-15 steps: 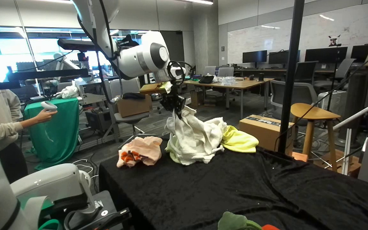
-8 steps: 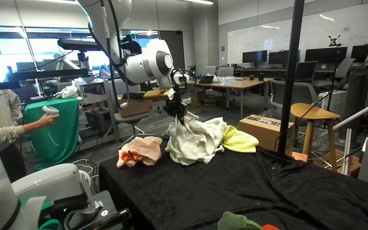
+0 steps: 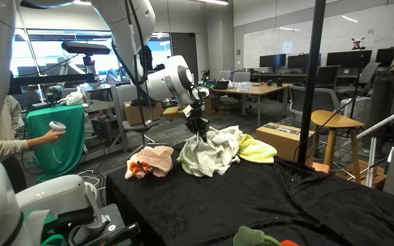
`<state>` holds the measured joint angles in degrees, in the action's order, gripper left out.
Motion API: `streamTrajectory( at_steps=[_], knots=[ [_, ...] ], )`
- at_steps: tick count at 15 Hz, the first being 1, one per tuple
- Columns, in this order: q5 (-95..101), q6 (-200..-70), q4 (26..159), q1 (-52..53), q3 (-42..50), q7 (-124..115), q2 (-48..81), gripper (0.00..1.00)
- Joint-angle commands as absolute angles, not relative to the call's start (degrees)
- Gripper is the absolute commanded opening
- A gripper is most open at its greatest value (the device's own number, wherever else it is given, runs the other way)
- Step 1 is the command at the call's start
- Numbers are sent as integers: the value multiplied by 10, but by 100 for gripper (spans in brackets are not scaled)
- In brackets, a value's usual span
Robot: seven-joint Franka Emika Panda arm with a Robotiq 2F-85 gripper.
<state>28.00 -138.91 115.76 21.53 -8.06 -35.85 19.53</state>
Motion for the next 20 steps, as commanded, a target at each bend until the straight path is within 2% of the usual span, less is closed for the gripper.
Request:
streamTrajectory(
  at_steps=[1, 4, 5, 6, 7, 10, 14, 20],
  knots=[
    [294, -1388, 1122, 245, -59, -401, 238, 5],
    [283, -1382, 1115, 254, -56, -403, 248, 3],
    [281, -1383, 1115, 255, -54, -405, 247, 27],
    [278, -1380, 1114, 255, -54, -403, 246, 37],
    [277, -1378, 1117, 254, -53, -402, 239, 43],
    [276, -1371, 1120, 251, -49, -400, 223, 69],
    [255, -1354, 1133, 237, -54, -392, 172, 99],
    [241, -1359, 1174, 197, -55, -402, 84, 100]
  ],
)
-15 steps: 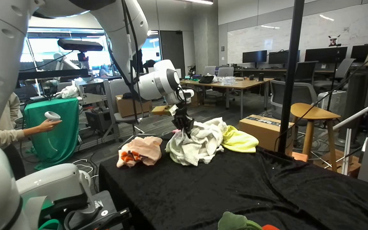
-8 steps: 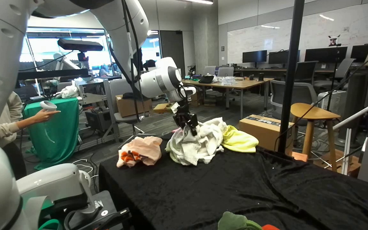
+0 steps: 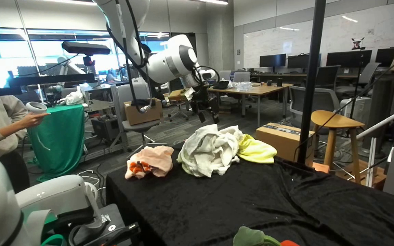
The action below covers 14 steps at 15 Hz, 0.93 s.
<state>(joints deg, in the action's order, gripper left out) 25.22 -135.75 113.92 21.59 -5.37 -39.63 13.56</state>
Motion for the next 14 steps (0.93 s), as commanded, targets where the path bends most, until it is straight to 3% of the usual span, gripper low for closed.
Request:
streamTrajectory(
  at_steps=[1, 14],
  knots=[
    [243, -1363, 1186, 187, -53, -405, 70, 100],
    [230, -1382, 1359, 22, 13, -428, -20, 100]
  ],
)
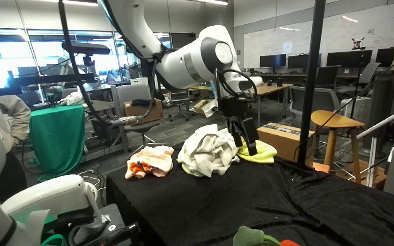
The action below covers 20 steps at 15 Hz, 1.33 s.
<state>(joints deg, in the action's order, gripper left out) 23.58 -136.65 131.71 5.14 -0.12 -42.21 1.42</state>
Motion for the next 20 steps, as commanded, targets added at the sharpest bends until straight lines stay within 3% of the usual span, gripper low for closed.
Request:
streamTrajectory(
  at_steps=[1, 9, 20],
  knots=[
    [237, -1381, 1369, 9, 22, -428, -26, 100],
    [215, -1396, 1391, -63, 72, -410, 0, 100],
    [171, -1404, 1379, -71, 86, -365, 83, 100]
  ],
)
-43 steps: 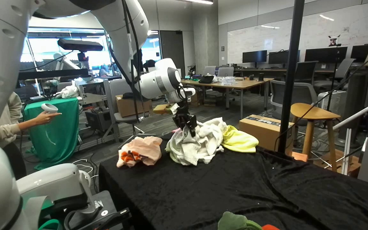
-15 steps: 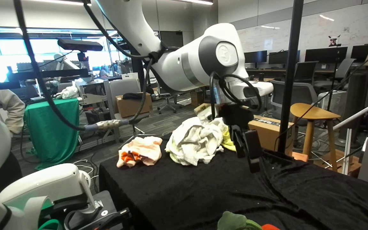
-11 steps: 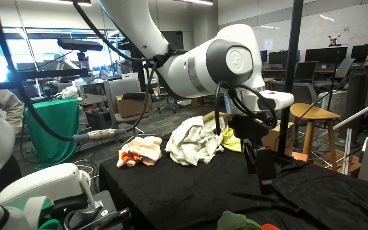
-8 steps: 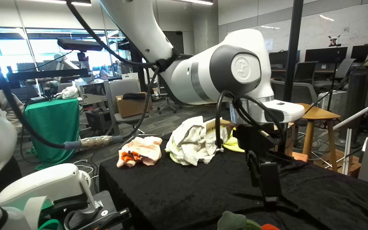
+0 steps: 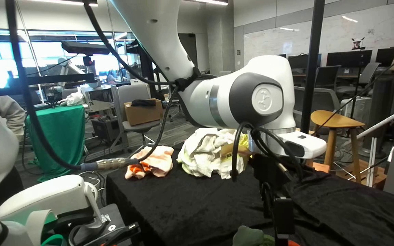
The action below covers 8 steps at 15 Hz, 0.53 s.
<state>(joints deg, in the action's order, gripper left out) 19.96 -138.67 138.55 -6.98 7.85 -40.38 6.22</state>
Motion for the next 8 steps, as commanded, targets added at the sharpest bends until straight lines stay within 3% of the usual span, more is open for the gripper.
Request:
streamTrajectory(
  at_steps=[1, 8],
  knots=[
    [163, -1407, 1378, -72, 88, -356, 90, 100],
    [143, -1446, 1370, -74, 118, -312, 134, 100]
  ],
)
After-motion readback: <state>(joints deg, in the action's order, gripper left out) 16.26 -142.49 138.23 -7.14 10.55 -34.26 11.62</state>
